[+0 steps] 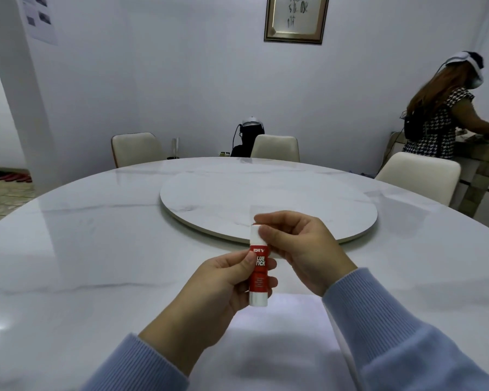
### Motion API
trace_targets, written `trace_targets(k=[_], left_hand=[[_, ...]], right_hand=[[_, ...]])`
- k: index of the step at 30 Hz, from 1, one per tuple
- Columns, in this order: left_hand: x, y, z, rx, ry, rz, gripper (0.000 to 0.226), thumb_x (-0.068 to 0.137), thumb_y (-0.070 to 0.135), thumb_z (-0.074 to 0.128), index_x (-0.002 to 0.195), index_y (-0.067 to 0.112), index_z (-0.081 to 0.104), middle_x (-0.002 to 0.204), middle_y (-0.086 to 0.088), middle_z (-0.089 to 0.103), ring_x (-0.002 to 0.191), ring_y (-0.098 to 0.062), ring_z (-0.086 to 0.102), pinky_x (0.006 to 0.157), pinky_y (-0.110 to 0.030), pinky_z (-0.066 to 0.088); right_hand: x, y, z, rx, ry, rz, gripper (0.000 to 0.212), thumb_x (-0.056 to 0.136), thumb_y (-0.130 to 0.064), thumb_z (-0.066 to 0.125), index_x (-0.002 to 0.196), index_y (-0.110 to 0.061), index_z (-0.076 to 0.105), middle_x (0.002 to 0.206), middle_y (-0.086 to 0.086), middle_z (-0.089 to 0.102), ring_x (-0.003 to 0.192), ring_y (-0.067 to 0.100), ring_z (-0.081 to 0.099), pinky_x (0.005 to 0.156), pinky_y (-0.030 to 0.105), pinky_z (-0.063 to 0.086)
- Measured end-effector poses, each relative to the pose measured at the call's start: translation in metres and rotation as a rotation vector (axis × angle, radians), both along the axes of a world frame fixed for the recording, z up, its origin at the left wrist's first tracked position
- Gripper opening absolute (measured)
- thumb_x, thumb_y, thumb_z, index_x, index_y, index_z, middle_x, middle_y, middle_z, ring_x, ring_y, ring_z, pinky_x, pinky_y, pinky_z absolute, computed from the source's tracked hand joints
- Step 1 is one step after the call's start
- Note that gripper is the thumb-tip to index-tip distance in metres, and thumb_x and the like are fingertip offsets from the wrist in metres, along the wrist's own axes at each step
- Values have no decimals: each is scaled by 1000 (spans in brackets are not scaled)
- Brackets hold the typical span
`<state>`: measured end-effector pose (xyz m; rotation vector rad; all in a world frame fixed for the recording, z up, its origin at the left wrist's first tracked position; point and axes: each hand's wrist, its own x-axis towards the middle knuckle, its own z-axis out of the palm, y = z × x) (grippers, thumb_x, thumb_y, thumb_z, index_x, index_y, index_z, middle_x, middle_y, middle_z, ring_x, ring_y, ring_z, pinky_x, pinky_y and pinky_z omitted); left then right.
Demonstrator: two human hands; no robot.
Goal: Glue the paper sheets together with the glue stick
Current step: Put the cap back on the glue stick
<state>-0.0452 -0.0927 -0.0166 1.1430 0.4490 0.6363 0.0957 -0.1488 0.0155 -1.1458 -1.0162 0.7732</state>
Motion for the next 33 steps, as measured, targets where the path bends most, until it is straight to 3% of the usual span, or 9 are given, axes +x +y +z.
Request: trace_targets(k=[2, 6, 10, 14, 18, 22, 26, 30, 33], left_hand=[[-1, -1, 1, 1, 0, -4, 27, 82, 21, 55, 98, 3, 69, 85, -10, 76, 69, -21, 71, 64, -31, 57], [-2, 1, 3, 12, -4, 3, 34, 75, 24, 57, 100, 5, 68, 85, -9, 76, 70, -22, 72, 66, -33, 57], [-1, -1, 3, 39, 23, -17, 39, 74, 27, 56, 104, 4, 67, 87, -8, 76, 71, -21, 72, 67, -33, 55], [-3, 2, 5, 17, 0, 6, 36, 74, 25, 56, 101, 5, 67, 84, -8, 76, 67, -21, 71, 64, -32, 57], [-3, 0, 6, 26, 13, -7, 28, 81, 23, 52, 97, 6, 68, 83, -7, 76, 67, -20, 71, 66, -33, 57], [-3, 2, 6, 21, 10, 10, 29, 78, 24, 54, 96, 6, 68, 82, -7, 76, 67, -20, 71, 69, -36, 55], [-2, 1, 5, 20, 10, 5, 31, 75, 25, 55, 94, 6, 69, 84, -8, 76, 68, -21, 71, 68, -35, 55], [-3, 2, 5, 21, 2, 9, 33, 73, 25, 56, 97, 6, 69, 83, -8, 76, 66, -20, 71, 67, -35, 56], [-1, -1, 4, 30, 24, 0, 27, 82, 23, 54, 97, 7, 69, 84, -7, 76, 68, -20, 71, 68, -35, 56]], right_hand=[[-3, 1, 1, -22, -1, -21, 29, 56, -25, 79, 81, -11, 73, 73, 1, 70, 73, 15, 65, 70, 28, 53], [-4, -2, 5, 25, 144, 112, 26, 67, -14, 68, 90, -2, 71, 90, 9, 74, 83, 20, 68, 72, 31, 56], [-1, -2, 4, 16, 49, 37, 28, 57, -20, 75, 83, -9, 72, 72, 0, 71, 72, 14, 66, 68, 28, 54], [3, -6, 6, 52, 118, 126, 30, 68, -9, 65, 95, 1, 71, 99, 12, 75, 95, 27, 69, 86, 38, 57], [3, -5, 3, 55, 110, 80, 24, 61, -11, 71, 85, -6, 74, 77, 8, 73, 75, 21, 68, 70, 27, 58], [1, -6, 4, 39, 139, 135, 34, 70, -12, 62, 101, 0, 69, 103, 12, 74, 98, 27, 69, 87, 39, 56], [-3, -3, 2, 55, 88, 59, 25, 61, -15, 72, 86, -9, 72, 77, 6, 67, 76, 20, 63, 72, 27, 56], [0, -6, 6, 37, 91, 115, 28, 67, -15, 65, 92, -4, 70, 91, 8, 74, 86, 21, 68, 83, 34, 56], [2, -7, 3, 38, 7, 37, 25, 60, -17, 73, 83, -9, 72, 76, 3, 72, 77, 19, 66, 76, 32, 56]])
